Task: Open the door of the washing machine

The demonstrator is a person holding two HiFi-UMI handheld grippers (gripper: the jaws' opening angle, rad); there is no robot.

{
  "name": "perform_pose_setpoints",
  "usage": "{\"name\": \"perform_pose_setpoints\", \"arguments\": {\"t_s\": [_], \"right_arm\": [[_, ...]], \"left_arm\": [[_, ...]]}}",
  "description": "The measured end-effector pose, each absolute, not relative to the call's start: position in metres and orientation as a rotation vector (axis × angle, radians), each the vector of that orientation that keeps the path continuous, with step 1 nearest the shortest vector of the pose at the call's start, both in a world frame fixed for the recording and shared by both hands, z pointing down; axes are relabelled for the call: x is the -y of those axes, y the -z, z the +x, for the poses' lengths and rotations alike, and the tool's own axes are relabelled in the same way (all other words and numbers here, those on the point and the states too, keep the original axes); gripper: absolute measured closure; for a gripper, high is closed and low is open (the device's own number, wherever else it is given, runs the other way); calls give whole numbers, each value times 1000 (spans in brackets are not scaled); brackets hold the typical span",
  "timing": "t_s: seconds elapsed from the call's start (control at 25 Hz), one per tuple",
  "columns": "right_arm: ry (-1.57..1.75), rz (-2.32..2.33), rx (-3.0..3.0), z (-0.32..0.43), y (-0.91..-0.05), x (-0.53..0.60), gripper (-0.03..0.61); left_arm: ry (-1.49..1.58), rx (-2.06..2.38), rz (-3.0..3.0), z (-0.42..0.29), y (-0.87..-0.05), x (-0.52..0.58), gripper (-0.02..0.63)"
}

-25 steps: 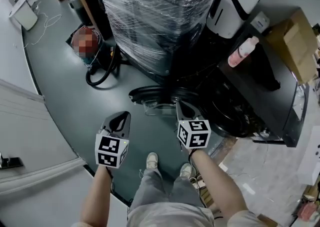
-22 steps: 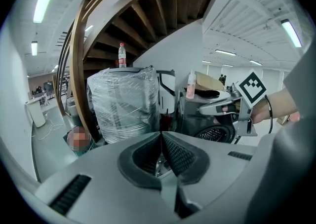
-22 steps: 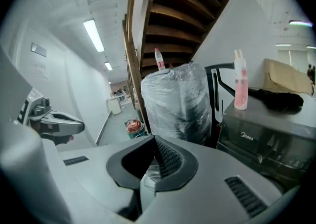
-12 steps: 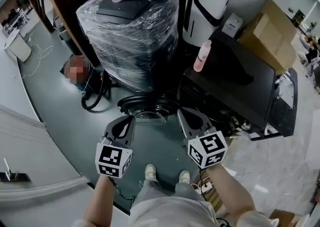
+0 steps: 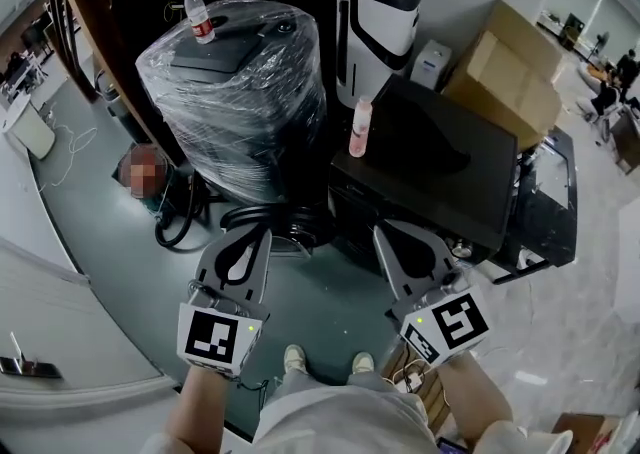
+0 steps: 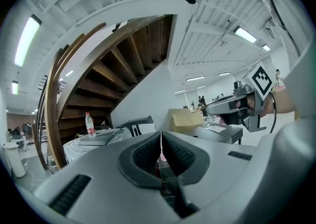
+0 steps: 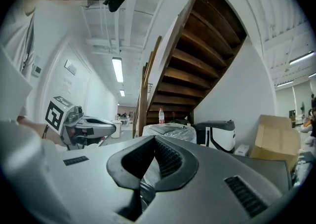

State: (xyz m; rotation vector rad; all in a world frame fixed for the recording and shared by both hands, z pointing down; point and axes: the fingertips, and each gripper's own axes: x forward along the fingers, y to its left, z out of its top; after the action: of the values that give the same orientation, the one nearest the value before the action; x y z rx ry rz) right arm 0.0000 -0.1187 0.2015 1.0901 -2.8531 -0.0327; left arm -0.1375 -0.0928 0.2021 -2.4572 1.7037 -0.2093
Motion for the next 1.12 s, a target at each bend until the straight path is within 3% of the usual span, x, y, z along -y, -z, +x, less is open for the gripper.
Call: {"name": "perform_pose_setpoints", "arguments": {"t_s": [0.6, 1.12], "right_arm": [[263, 1197, 2838, 98, -126, 51, 551], [227, 1304, 2804, 131, -130, 49, 551]], "left_arm": [[23, -1641, -2398, -66, -133, 53, 589], [65, -1545, -2425, -36, -132, 46, 589]]}}
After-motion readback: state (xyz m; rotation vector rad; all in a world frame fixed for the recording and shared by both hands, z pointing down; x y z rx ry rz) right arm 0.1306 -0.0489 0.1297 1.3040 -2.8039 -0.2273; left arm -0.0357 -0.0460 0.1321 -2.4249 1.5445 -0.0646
